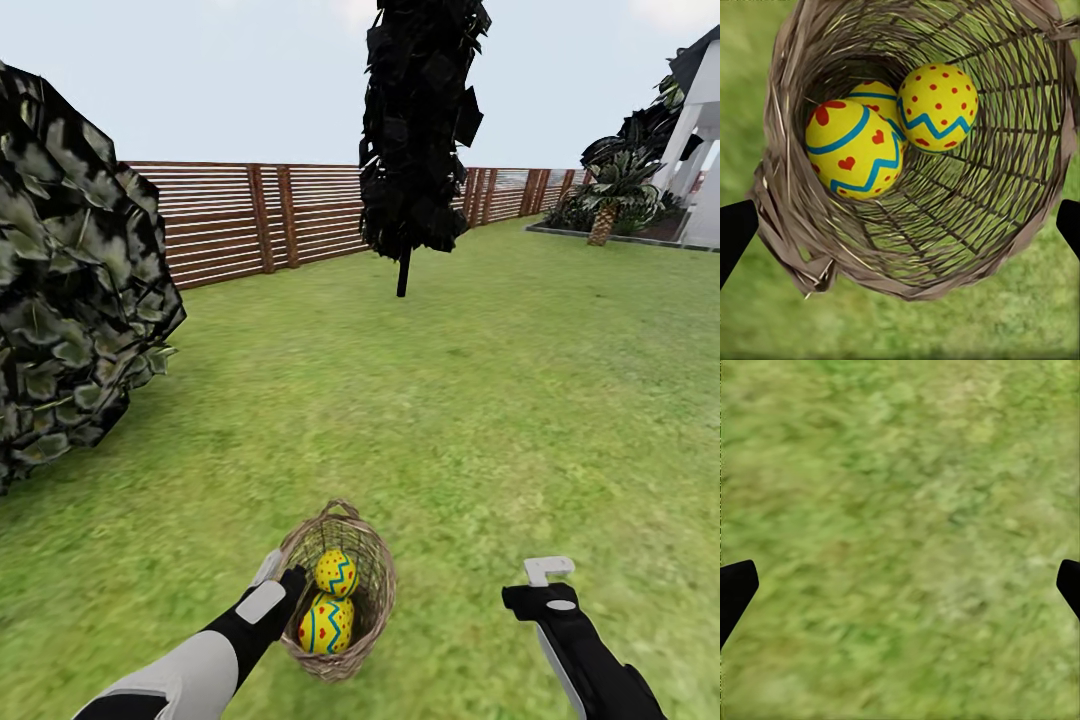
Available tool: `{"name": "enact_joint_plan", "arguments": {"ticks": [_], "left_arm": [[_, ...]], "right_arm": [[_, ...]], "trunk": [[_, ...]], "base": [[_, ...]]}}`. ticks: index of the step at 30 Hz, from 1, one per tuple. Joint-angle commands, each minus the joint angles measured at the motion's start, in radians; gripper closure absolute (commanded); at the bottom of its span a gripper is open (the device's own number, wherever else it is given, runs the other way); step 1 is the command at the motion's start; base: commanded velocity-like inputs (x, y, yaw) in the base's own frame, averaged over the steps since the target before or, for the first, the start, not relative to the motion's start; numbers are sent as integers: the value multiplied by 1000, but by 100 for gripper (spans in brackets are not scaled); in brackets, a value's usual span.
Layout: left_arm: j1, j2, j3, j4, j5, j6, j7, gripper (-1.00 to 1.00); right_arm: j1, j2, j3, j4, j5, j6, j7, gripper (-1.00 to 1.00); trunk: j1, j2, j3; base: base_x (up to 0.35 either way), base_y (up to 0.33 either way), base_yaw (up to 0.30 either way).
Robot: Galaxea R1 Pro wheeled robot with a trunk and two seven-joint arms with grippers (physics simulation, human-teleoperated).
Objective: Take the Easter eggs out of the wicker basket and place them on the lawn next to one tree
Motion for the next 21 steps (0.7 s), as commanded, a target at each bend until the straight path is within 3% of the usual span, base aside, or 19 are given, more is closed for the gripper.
{"name": "enact_joint_plan", "arguments": {"ticks": [1,9,12,15,21], "left_arm": [[0,0,2,-1,4,-3,4,-100],[13,4,4,-1,8,-15,3,-100],[16,7,6,-1,36,-17,2,-100],[20,12,6,14,108,-20,-52,-100],[22,13,5,66,135,-21,-156,-100]], "right_arm": [[0,0,0,-1,8,7,1,-100],[0,0,2,0,9,5,2,-100],[0,0,3,0,9,5,2,-100],[0,0,4,0,9,5,2,-100],[0,0,4,0,10,4,2,-100]], "trunk": [[0,0,-1],[0,0,-1],[0,0,-1],[0,0,-1],[0,0,-1]], "base": [[6,-5,0],[1,-1,0],[0,0,0],[0,0,0],[0,0,0]]}}
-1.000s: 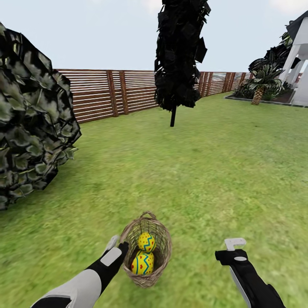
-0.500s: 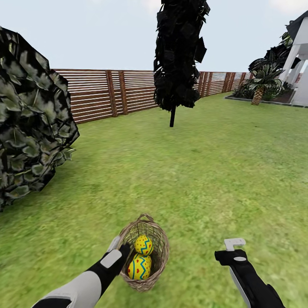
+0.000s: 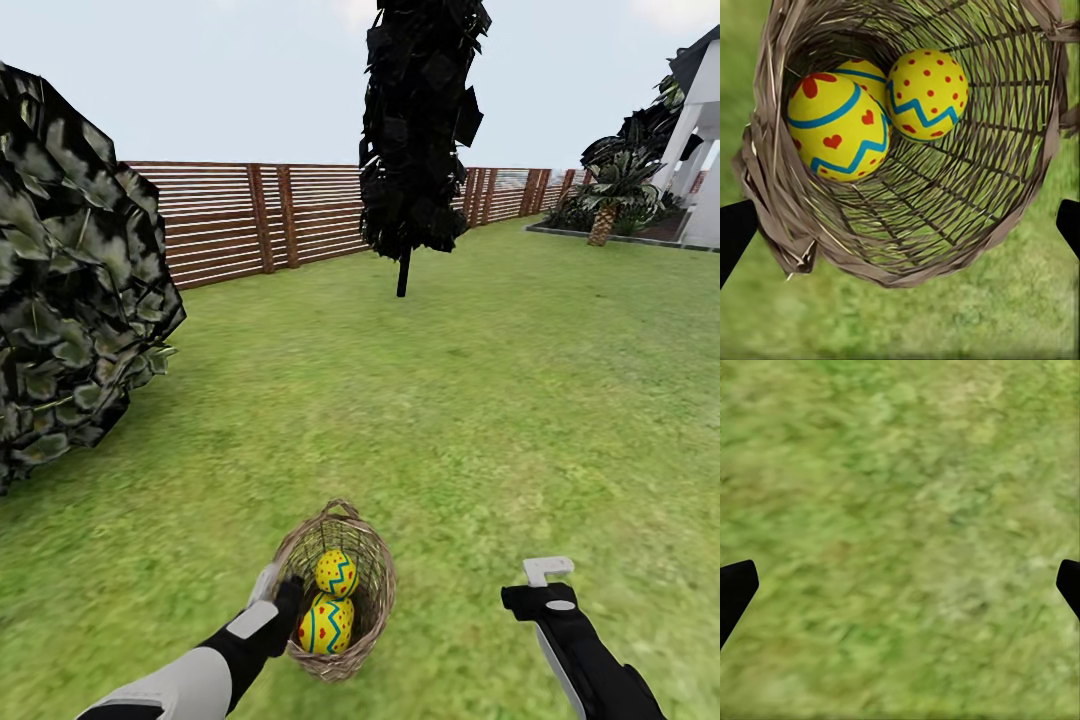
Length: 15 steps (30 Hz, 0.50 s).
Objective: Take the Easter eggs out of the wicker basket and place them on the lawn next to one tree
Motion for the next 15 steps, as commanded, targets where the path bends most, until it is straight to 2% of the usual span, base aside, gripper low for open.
{"name": "enact_joint_plan", "arguments": {"ticks": [1,9,15], "left_arm": [[0,0,2,2,3,-2,-3,-100],[0,2,3,7,6,-3,-18,-100],[0,22,4,-3,8,-3,-18,-100]], "right_arm": [[0,0,0,-2,9,7,1,-100],[0,-2,-3,-5,9,6,13,-100],[0,-7,-12,-25,9,5,121,-100]], "trunk": [[0,0,-1],[31,-56,-26],[54,-98,-45]], "base": [[0,0,0],[0,0,0],[0,0,0]]}}
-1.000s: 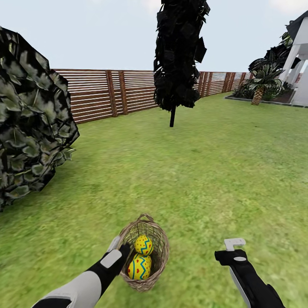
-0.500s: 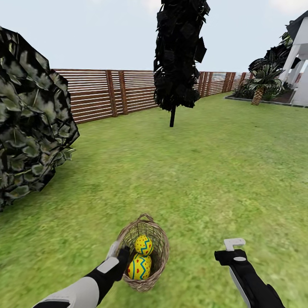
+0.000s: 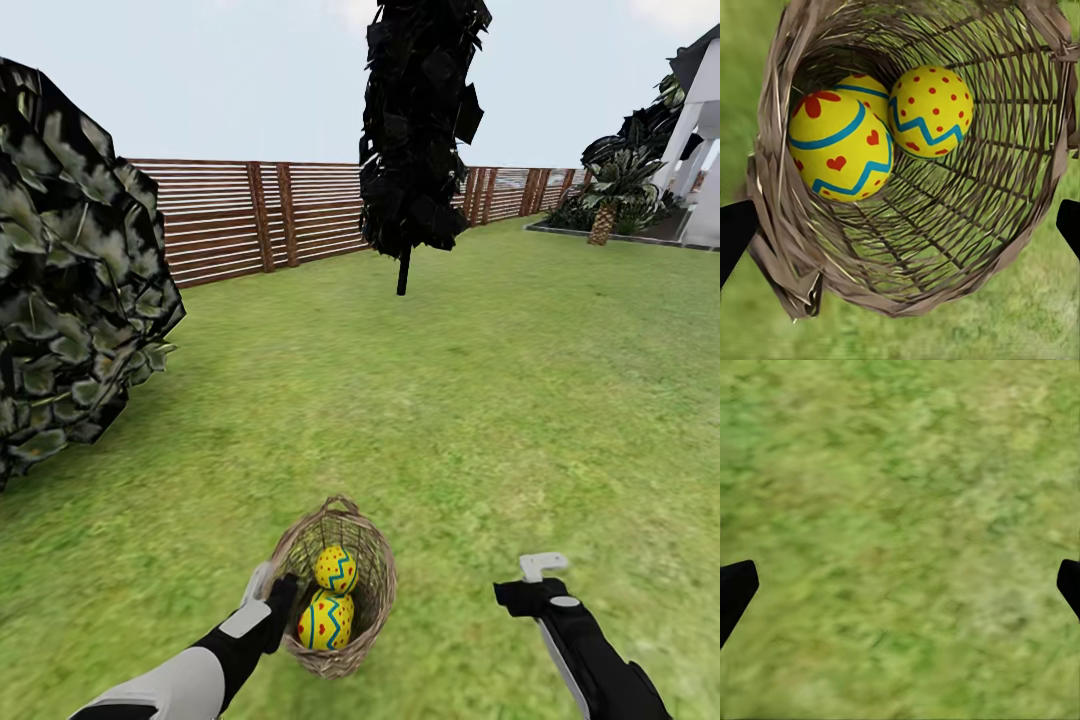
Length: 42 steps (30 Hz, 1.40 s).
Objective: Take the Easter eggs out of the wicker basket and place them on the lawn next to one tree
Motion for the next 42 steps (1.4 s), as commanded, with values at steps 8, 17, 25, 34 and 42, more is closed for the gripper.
{"name": "enact_joint_plan", "arguments": {"ticks": [8,17,25,34,42], "left_arm": [[0,6,3,-8,1,-17,6,-100],[0,6,12,8,6,-24,6,-100],[8,13,45,65,49,-27,5,-100],[9,9,46,70,52,-54,4,-100],[9,5,46,70,49,-55,2,-100]], "right_arm": [[0,8,9,14,18,1,18,-100],[0,9,8,13,15,1,26,-100],[0,9,7,14,12,2,26,-100],[0,8,4,13,12,2,27,-100],[0,6,-1,-2,9,2,26,-100]], "trunk": [[31,-57,-26],[38,-71,-32],[50,-92,-42],[84,-155,-70],[115,-211,-95]], "base": [[0,0,0],[0,0,0],[0,0,0],[0,0,0],[0,0,0]]}}
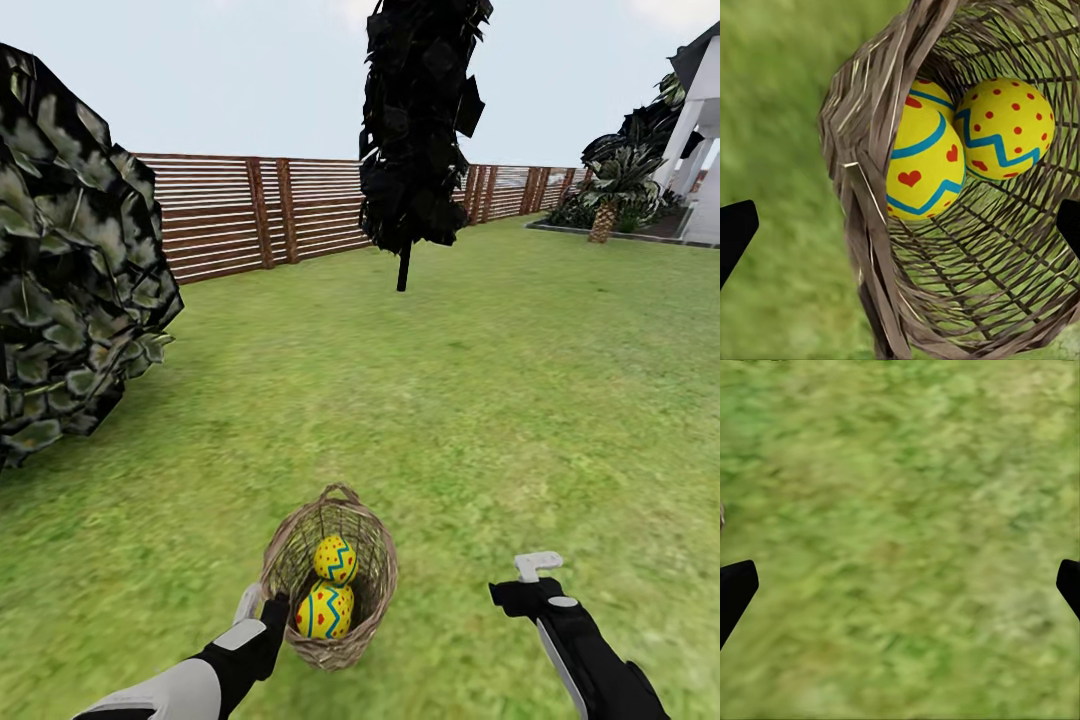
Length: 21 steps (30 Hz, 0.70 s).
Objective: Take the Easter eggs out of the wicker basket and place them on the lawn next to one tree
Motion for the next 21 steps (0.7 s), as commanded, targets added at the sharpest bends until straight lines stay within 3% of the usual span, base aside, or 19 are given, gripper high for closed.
{"name": "enact_joint_plan", "arguments": {"ticks": [1,5,7,9,14,17,21], "left_arm": [[0,-1,6,-2,-4,-2,5,-100],[0,-2,6,-1,-4,-2,5,-100],[0,-3,6,-1,-4,-2,5,-100],[0,-3,6,-1,-4,-2,4,-100],[0,-2,6,-2,-4,-2,-22,-100],[0,-2,6,-2,-4,-2,-30,-100],[0,-4,6,-1,-4,-2,-32,-100]], "right_arm": [[0,0,-1,-2,9,6,4,-100],[0,-5,-5,-20,3,6,17,-100],[0,-7,-23,-35,-17,6,68,-100],[0,-14,-69,-45,-43,9,166,-100],[0,-43,-252,-53,-62,17,463,-100],[0,-47,-290,-55,-58,18,531,-100],[0,-47,-299,-55,-57,19,552,-100]], "trunk": [[4,-8,-4],[19,-36,-17],[27,-50,-23],[34,-64,-29],[54,-99,-45],[65,-120,-54],[80,-148,-67]], "base": [[0,0,0],[0,0,0],[0,0,0],[0,0,0],[0,0,0],[0,0,0],[0,0,0]]}}
